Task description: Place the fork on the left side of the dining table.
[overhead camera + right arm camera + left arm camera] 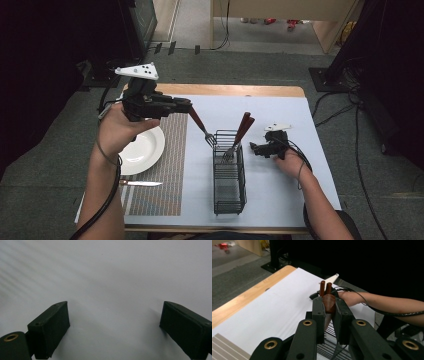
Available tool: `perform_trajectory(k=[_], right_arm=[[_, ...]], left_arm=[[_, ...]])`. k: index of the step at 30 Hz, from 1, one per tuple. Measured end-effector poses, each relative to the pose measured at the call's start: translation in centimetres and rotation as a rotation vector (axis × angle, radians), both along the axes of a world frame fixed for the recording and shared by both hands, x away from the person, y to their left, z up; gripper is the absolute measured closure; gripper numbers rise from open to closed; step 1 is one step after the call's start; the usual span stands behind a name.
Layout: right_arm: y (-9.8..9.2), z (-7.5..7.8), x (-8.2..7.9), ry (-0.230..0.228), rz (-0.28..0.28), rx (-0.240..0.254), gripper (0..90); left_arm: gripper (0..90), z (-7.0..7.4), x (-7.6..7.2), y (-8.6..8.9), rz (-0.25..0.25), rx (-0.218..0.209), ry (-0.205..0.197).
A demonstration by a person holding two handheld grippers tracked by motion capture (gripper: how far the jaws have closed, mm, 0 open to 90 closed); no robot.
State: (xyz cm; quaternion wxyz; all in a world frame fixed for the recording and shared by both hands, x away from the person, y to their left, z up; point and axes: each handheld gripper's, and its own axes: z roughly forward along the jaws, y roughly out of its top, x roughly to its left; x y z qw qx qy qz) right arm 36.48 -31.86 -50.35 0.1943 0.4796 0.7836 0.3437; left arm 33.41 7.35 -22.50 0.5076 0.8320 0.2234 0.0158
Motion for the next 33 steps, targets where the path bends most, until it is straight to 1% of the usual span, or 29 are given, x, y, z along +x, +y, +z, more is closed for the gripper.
perform_trajectory(k=[4, 9, 13, 15, 16, 17, 20, 23, 25, 29, 33], right_arm=[[0.0, 0.0, 0.0, 0.0, 0.0, 0.0, 8.1], [0.0, 0.0, 0.0, 0.0, 0.0, 0.0, 8.1], [0.0, 0.0, 0.0, 0.0, 0.0, 0.0, 8.2], [0.0, 0.0, 0.0, -0.001, 0.0, 0.0, 8.2], [0.0, 0.0, 0.0, -0.001, 0.0, 0.0, 8.1], [0.0, 0.0, 0.0, -0.001, 0.0, 0.0, 8.1], [0.0, 0.0, 0.0, -0.001, 0.0, 0.001, 8.1], [0.0, 0.0, 0.0, 0.0, 0.0, 0.0, 8.2], [0.0, 0.0, 0.0, -0.001, 0.0, 0.001, 8.1], [0.0, 0.0, 0.0, -0.001, 0.001, -0.001, 8.1], [0.0, 0.0, 0.0, -0.002, 0.001, 0.001, 8.1]], left_arm=[[81.9, 0.1, 0.1, 0.8, 0.024, -0.008, -0.001], [81.9, -0.2, 0.5, 1.4, 0.065, 0.011, 0.0], [81.9, -1.0, 1.2, 1.3, 0.102, 0.059, 0.007], [81.9, -1.4, 1.7, 1.3, 0.108, 0.064, 0.02], [81.8, -1.9, 2.2, 1.3, 0.118, 0.068, 0.028], [81.8, -1.9, 2.2, 1.3, 0.118, 0.068, 0.028], [81.9, -2.6, 2.9, 1.4, 0.132, 0.083, 0.043], [81.9, -3.3, 3.6, 1.6, 0.143, 0.085, 0.055], [81.8, -3.7, 3.9, 1.7, 0.151, 0.089, 0.049], [81.8, -4.4, 4.7, 1.8, 0.165, 0.087, 0.051], [81.9, -4.9, 5.4, 2.1, 0.19, 0.102, 0.054]])
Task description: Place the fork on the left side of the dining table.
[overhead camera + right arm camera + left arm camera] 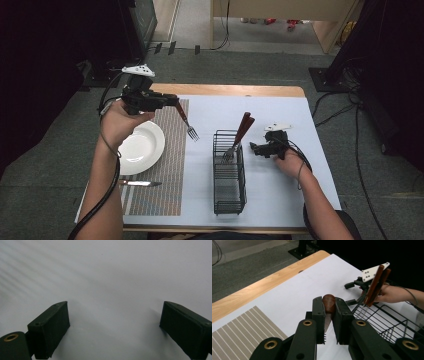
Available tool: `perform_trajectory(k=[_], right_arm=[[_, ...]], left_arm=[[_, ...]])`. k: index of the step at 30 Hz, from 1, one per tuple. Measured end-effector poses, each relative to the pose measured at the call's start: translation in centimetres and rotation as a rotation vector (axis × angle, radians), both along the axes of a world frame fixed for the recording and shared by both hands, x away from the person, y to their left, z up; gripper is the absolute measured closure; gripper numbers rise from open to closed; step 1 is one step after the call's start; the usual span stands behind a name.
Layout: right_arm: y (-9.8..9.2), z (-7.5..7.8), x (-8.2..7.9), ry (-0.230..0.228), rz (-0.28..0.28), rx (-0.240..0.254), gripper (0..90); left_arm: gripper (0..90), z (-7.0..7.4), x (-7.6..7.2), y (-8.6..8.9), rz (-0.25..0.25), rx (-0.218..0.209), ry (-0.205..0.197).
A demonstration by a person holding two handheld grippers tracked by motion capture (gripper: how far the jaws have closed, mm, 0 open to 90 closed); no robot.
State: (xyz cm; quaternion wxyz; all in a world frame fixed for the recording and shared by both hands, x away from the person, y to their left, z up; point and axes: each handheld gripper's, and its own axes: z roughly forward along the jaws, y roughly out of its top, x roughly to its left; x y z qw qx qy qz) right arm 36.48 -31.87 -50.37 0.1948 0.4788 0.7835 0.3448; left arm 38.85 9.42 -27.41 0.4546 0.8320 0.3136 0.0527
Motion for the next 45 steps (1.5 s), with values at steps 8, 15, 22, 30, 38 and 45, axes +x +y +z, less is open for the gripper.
perform_trajectory(k=[8, 15, 22, 30, 38, 45], right_arm=[[0.0, 0.0, 0.0, 0.0, 0.0, -0.001, 8.1], [0.0, 0.0, 0.0, -0.001, -0.001, -0.001, 8.1], [0.0, 0.0, 0.0, 0.0, -0.001, 0.0, 8.1], [0.0, 0.0, 0.0, 0.001, -0.001, -0.001, 8.1], [0.0, 0.0, 0.0, 0.001, -0.001, -0.002, 8.1], [0.0, 0.0, 0.0, 0.002, -0.002, -0.001, 8.1]], left_arm=[[81.9, -0.4, 1.9, 0.7, 0.025, -0.007, 0.008], [81.8, -0.1, 3.3, 1.3, 0.038, -0.019, -0.007], [81.8, -0.3, 5.0, 2.6, 0.089, -0.033, -0.023], [81.8, -1.8, 6.6, 4.4, 0.147, -0.043, -0.011], [81.8, -3.1, 7.6, 6.3, 0.229, -0.035, -0.005], [81.8, -4.3, 8.5, 7.6, 0.317, -0.035, 0.005]])
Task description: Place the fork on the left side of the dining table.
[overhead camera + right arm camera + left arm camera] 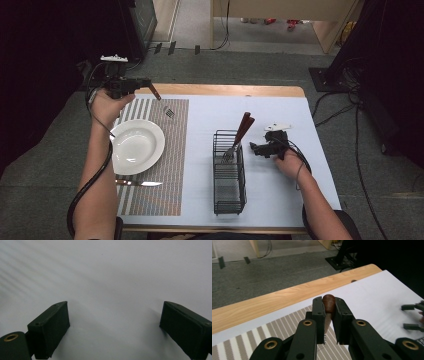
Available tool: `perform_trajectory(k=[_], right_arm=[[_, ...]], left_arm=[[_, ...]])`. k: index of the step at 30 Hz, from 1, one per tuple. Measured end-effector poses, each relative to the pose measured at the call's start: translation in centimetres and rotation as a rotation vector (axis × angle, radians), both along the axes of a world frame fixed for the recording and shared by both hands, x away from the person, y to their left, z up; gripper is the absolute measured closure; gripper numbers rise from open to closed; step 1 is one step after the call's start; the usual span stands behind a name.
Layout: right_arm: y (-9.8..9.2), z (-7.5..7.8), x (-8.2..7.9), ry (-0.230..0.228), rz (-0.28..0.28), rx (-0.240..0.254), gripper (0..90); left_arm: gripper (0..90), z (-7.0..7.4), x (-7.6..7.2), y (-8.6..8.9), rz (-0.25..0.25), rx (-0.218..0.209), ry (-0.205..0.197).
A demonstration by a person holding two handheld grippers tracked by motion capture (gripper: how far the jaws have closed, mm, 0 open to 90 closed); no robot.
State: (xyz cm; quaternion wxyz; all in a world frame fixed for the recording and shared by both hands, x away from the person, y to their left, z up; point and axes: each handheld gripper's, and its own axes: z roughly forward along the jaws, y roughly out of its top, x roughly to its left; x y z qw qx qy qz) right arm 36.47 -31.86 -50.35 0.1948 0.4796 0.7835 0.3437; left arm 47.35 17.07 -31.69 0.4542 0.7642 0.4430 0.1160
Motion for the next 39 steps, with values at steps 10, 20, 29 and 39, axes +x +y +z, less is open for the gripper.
perform_trajectory(k=[10, 20, 29, 39], right_arm=[[0.0, 0.0, 0.0, 0.001, 0.0, 0.0, 8.1], [0.0, 0.0, 0.0, 0.001, -0.001, 0.0, 8.1], [0.0, 0.0, 0.0, 0.002, 0.0, 0.001, 8.1], [0.0, 0.0, 0.0, 0.002, 0.0, 0.002, 8.1]], left_arm=[[81.8, -1.6, 1.0, 1.3, 0.085, -0.001, 0.001], [80.9, -2.4, 1.3, 2.3, 0.11, 0.001, 0.022], [76.6, -3.6, 1.5, 4.6, 0.154, -0.009, 0.039], [74.1, -4.9, 1.7, 6.3, 0.184, -0.031, 0.046]])
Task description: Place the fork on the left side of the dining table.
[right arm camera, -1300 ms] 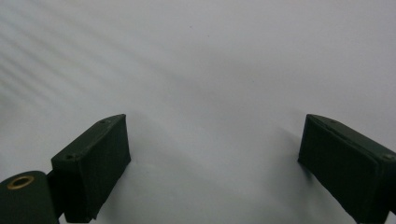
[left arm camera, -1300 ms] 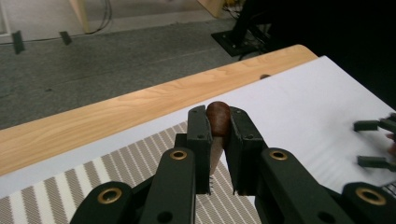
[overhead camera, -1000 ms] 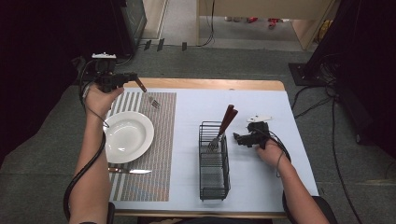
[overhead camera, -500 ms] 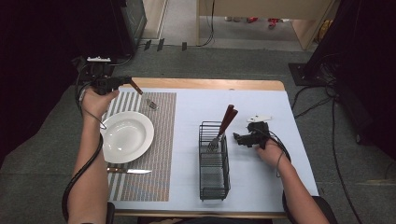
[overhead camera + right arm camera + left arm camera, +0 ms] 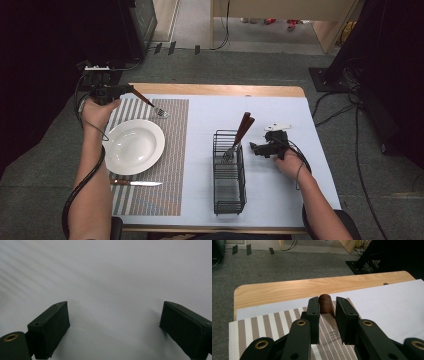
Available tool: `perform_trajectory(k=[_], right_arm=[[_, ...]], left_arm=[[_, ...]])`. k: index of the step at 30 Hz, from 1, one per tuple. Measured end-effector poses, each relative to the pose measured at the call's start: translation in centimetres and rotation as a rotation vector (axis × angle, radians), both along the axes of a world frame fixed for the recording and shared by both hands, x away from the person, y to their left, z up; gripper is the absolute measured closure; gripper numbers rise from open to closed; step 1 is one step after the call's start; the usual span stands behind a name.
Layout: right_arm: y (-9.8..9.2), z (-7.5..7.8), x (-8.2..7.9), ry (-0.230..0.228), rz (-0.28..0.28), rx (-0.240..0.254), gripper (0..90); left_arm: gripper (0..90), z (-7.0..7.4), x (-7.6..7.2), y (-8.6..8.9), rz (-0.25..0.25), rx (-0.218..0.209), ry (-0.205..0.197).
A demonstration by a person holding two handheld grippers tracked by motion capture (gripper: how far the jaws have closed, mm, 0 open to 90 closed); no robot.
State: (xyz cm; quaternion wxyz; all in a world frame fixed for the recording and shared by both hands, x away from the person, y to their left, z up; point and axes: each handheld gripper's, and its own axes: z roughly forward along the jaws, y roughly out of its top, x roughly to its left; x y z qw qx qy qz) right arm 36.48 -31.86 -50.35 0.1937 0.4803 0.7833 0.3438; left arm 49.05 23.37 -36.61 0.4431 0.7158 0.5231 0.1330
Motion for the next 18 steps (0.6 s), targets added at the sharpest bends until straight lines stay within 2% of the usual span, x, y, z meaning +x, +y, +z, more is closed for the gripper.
perform_trajectory(k=[8, 18], right_arm=[[0.0, 0.0, 0.0, 0.0, 0.001, 0.0, 8.1], [0.0, 0.0, 0.0, 0.0, 0.001, -0.001, 8.1]], left_arm=[[70.7, -1.3, 0.1, 1.4, 0.033, -0.007, 0.014], [68.5, -2.7, 0.2, 2.6, 0.05, -0.032, 0.045]])
